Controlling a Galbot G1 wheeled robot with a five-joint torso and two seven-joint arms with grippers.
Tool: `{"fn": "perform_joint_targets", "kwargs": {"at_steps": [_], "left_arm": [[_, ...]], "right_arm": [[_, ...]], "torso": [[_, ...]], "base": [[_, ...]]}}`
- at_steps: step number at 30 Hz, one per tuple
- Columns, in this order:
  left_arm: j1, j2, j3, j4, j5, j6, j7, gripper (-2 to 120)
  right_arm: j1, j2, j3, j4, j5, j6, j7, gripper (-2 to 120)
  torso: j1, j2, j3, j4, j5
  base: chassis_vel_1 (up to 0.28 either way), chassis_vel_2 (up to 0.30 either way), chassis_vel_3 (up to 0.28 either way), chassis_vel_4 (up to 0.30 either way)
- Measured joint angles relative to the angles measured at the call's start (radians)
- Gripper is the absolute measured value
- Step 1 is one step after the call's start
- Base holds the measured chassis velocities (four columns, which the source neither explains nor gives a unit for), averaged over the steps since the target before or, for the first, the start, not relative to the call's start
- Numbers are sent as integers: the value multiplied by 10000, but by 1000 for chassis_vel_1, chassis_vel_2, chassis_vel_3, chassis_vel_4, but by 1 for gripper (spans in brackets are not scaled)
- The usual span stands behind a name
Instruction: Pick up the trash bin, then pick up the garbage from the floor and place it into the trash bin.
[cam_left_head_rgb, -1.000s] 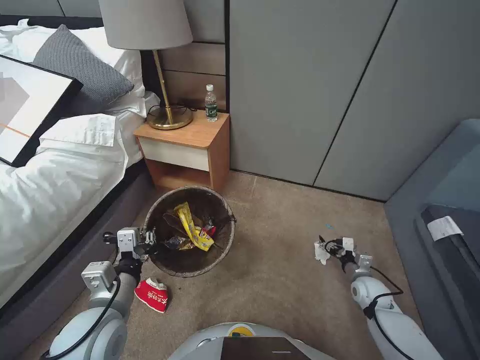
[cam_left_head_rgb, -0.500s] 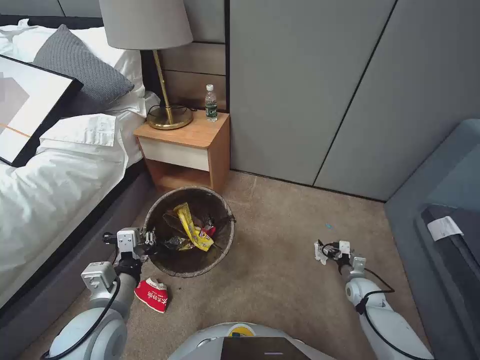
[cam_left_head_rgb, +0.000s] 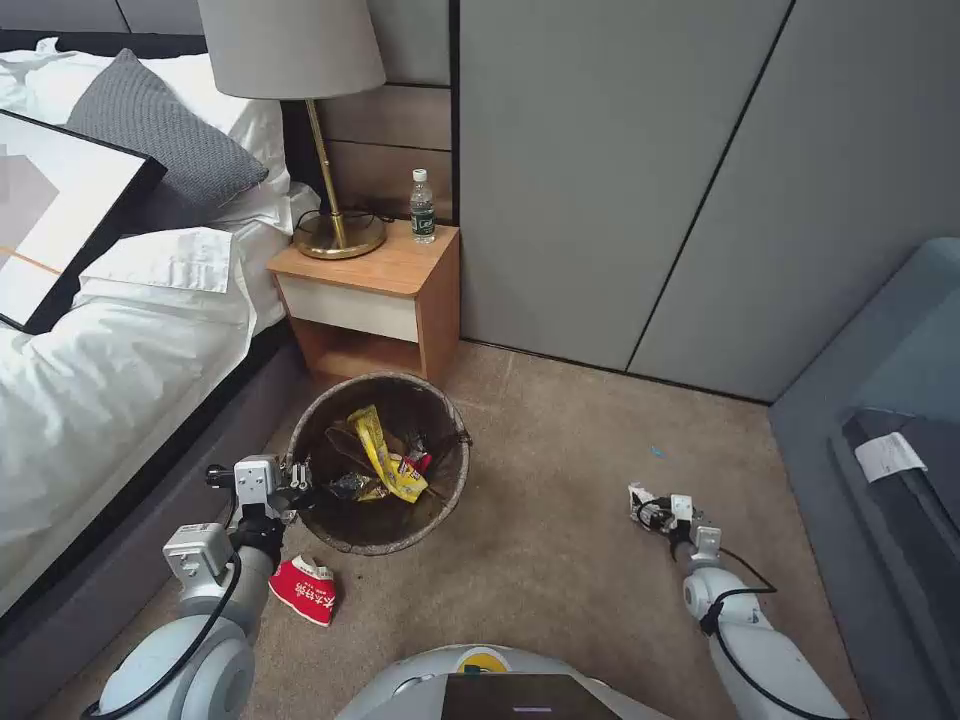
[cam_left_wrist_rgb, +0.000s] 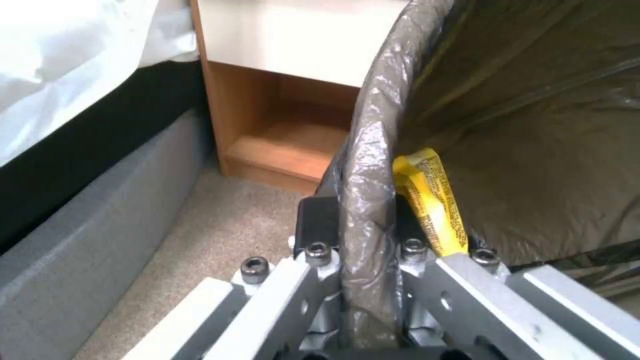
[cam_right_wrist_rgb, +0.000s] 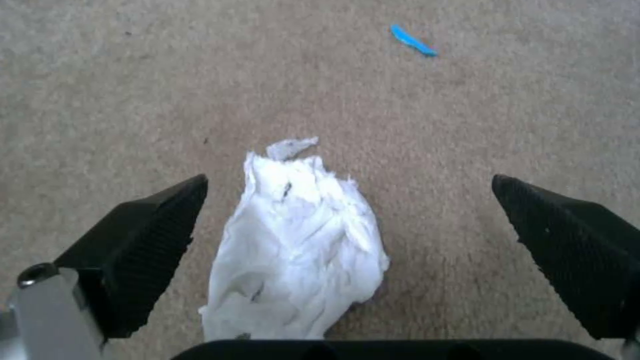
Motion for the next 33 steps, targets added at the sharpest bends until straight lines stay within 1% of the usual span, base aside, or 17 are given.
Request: {"fn": "perform_joint_targets", "kwargs": {"at_steps": [15, 21, 22, 23, 25, 27, 28, 29, 33], "left_arm": [[30, -17, 12, -4, 20, -10, 4, 2], [45, -14, 18, -13, 28, -12, 12, 2], [46, -14, 20, -14, 29, -12, 13, 2], [50, -18, 23, -21, 31, -13, 13, 2], [51, -20, 23, -23, 31, -13, 14, 2], [54, -26, 26, -31, 34, -13, 16, 2], [55, -27, 26, -32, 35, -13, 17, 2], [55, -27, 26, -32, 35, -13, 17, 2], [56, -28, 29, -39, 37, -13, 18, 2]], "right_arm": [[249, 244, -42, -875, -337, 279, 0, 100], [366, 304, -95, -1121, -366, 380, -61, 96], [400, 320, -114, -1178, -369, 404, -77, 93], [436, 339, -139, -1230, -371, 425, -88, 86], [445, 344, -148, -1244, -370, 431, -95, 86], [488, 364, -221, -1300, -370, 478, -104, 74], [499, 367, -256, -1314, -369, 500, -103, 71], [499, 367, -256, -1314, -369, 500, -103, 71], [525, 384, -370, -1327, -357, 532, -88, 54]], "torso": [[0, 0, 0, 0, 0], [0, 0, 0, -1, 0], [0, 0, 0, 0, 0], [0, 0, 0, 0, 0], [0, 0, 0, 0, -1], [0, 0, 0, -1, -2], [0, 0, 0, -1, -2], [0, 0, 0, -1, -2], [0, 0, -1, 0, -3]], "base": [[0, 0, 0, 0], [0, 0, 0, 0], [0, 0, 0, 0], [0, 0, 0, 0], [0, 0, 0, 0], [0, 0, 0, 0], [0, 0, 0, 0], [0, 0, 0, 0], [0, 0, 0, 0]]}}
